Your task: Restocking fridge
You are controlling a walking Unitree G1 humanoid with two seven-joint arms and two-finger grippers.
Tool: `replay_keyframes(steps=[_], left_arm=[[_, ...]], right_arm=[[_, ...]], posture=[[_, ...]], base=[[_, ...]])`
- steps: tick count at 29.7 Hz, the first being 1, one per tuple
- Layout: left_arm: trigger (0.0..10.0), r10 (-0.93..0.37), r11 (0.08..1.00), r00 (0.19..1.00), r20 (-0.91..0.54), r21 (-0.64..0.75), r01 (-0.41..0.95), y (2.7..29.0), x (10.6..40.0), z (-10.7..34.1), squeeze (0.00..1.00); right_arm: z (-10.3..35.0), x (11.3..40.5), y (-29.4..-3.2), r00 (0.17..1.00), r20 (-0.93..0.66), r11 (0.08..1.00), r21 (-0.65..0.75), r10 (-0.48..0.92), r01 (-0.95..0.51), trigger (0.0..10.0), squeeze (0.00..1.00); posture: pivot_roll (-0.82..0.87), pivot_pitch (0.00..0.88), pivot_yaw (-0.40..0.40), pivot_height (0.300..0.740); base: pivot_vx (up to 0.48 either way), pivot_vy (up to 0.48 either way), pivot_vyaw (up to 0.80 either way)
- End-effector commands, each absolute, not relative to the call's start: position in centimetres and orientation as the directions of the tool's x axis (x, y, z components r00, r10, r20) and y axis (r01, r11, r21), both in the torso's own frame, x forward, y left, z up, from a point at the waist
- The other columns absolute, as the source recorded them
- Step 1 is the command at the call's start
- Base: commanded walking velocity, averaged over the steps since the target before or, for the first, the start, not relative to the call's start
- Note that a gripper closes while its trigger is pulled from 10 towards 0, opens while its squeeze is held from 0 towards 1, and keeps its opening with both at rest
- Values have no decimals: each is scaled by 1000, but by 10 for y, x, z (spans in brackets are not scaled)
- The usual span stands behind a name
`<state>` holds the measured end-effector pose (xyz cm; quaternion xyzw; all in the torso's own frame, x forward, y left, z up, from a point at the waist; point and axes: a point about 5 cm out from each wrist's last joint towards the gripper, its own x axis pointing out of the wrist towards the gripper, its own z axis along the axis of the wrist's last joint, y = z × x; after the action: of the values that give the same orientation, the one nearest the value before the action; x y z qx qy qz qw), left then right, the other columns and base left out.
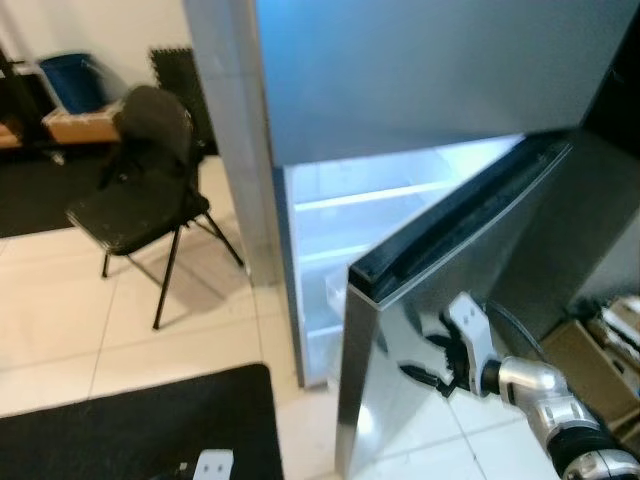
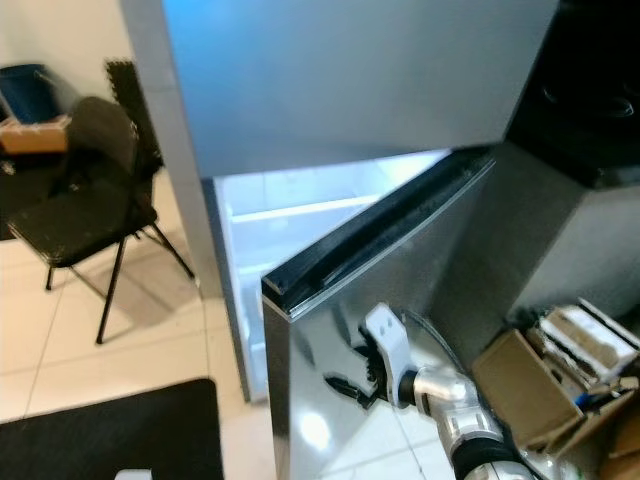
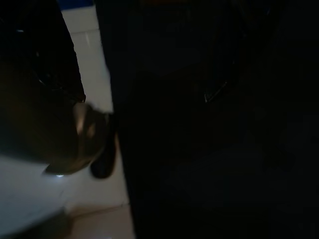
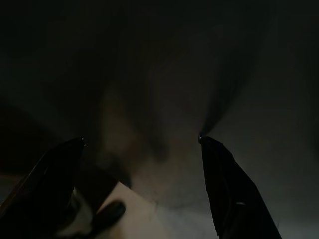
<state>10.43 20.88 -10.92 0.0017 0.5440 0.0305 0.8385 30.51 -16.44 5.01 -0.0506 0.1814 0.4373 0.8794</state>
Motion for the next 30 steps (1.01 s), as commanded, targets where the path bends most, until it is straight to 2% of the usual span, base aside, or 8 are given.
replay_keyframes(steps=[1, 5, 6, 15, 22, 24, 26, 30], left_arm=[[10000, 48, 999, 395, -917, 35, -41, 208, 102, -110, 0], [10000, 47, 999, 393, -918, 32, -44, 208, 99, -111, 0], [10000, 47, 998, 391, -919, 31, -47, 208, 98, -111, 0], [10000, 55, 997, 395, -917, 26, -78, 207, 95, -112, 0], [10000, 47, 997, 395, -918, 17, -77, 205, 93, -112, 0], [10000, 40, 998, 392, -919, 14, -69, 204, 93, -112, 0], [10000, 38, 998, 393, -919, 13, -66, 204, 93, -112, 0], [10000, 29, 999, 404, -914, 9, -50, 205, 98, -111, 0]], right_arm=[[62, 311, -157, 532, -311, 572, 48, 788, -819, 10000, 0], [95, 337, -132, 560, -197, 569, -14, 805, -822, 10000, 0], [127, 363, -118, 678, -104, 671, -95, 728, -735, 10000, 0], [169, 389, -113, 842, 59, 839, -147, 537, -524, 10000, 0], [82, 344, -127, 693, -247, 704, -54, 677, -708, 10000, 0], [29, 298, -137, 479, -423, 551, 60, 769, -832, 10000, 0], [5, 274, -147, 407, -511, 528, 111, 757, -842, 10000, 0], [-45, 225, -189, 429, -741, 724, 111, 517, -681, 10000, 0]], posture=[[-98, 0, -52, 740], [-90, 0, -57, 740], [-84, 7, -59, 740], [-61, 8, -78, 740], [-66, 13, -74, 740], [-79, 11, -66, 740], [-86, 8, -62, 740], [-93, 0, -54, 740]], base=[[0, 0, 0], [0, 0, 0], [0, 0, 0], [0, 0, 0], [0, 0, 0], [0, 0, 0], [0, 0, 0], [0, 0, 0]])
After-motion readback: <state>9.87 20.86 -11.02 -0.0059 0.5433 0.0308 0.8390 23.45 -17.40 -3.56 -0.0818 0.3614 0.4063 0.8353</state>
